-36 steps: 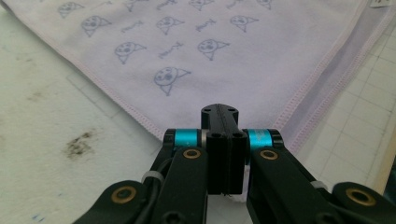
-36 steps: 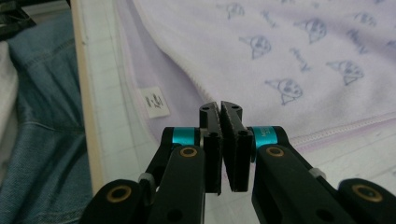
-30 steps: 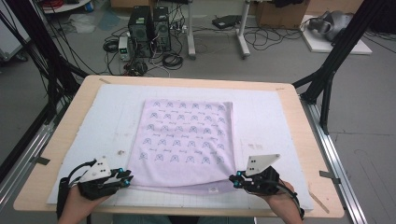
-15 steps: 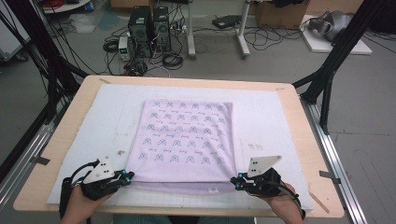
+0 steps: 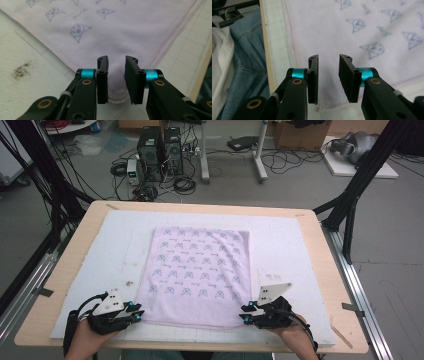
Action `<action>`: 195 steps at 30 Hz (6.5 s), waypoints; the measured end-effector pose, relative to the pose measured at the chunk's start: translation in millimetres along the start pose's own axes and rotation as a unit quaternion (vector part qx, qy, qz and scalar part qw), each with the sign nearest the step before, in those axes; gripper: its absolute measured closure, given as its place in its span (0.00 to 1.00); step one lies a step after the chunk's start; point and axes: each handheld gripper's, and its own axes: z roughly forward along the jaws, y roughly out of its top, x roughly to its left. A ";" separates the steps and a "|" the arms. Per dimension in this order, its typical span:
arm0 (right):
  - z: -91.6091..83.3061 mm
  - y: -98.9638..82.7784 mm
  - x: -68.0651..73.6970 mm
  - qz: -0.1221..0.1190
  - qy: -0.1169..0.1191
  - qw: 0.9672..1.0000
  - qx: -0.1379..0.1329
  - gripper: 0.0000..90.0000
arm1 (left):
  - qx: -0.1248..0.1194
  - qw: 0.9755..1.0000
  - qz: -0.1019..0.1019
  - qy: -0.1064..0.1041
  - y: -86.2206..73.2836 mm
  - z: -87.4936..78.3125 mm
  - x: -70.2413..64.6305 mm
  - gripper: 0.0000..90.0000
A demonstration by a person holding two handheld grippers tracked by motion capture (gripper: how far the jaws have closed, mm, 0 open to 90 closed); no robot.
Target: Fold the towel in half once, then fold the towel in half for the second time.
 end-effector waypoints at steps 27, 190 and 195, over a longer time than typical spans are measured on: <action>-20.7 43.6 -78.1 0.066 -0.090 0.993 -0.036 0.38 | -0.079 0.994 -0.072 0.033 54.4 -7.1 51.7 0.38; 10.7 9.5 -43.9 0.027 0.006 0.999 0.026 0.75 | 0.021 0.997 -0.037 -0.072 39.1 23.5 36.8 0.93; 6.5 16.1 -40.5 0.015 0.018 0.999 0.031 0.94 | -0.012 0.996 -0.059 -0.058 41.8 9.4 49.2 0.96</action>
